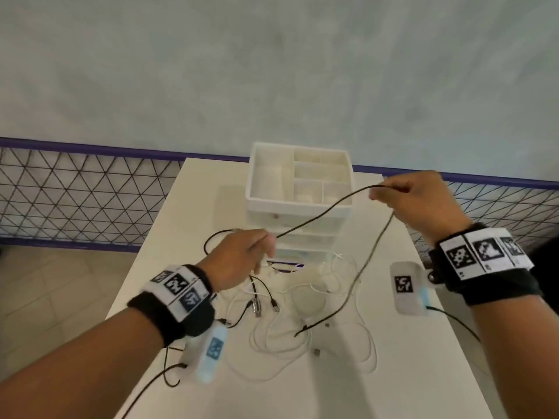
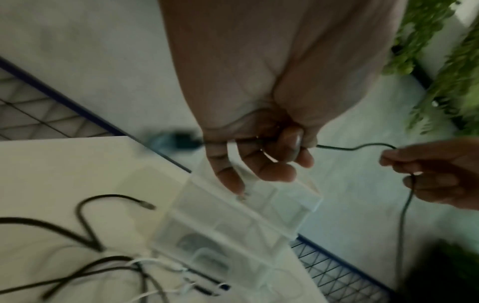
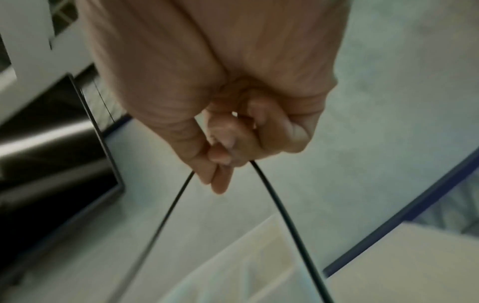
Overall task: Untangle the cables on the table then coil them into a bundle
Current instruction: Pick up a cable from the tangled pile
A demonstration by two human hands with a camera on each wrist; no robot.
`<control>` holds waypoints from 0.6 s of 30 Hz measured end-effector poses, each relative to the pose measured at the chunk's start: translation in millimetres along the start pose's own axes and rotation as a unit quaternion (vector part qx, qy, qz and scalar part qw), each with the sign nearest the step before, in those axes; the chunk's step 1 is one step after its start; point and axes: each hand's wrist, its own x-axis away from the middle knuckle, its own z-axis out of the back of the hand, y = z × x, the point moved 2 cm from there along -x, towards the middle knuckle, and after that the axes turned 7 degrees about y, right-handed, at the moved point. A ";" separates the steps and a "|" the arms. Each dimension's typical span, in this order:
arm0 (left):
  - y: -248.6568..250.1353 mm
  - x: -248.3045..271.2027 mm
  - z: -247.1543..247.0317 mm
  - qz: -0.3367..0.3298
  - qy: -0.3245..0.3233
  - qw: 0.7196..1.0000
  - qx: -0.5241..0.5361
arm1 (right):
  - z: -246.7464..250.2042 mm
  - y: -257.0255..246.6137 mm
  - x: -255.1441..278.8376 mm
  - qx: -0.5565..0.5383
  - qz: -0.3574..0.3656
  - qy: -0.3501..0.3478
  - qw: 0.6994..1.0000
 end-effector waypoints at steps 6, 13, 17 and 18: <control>-29.4 13.5 16.9 0.075 0.047 0.996 0.010 | 13.8 29.6 -33.0 -0.034 0.013 0.165 0.986; -30.1 21.8 3.7 0.137 0.098 0.977 0.133 | -48.9 119.5 -10.2 0.156 -0.039 -0.028 0.987; -43.7 36.6 -19.2 0.245 0.039 0.956 0.155 | -91.2 164.1 74.0 0.225 -0.033 -0.124 0.966; -45.8 38.8 -23.3 0.250 0.031 0.957 0.144 | -102.3 173.4 98.8 0.254 -0.047 -0.207 0.944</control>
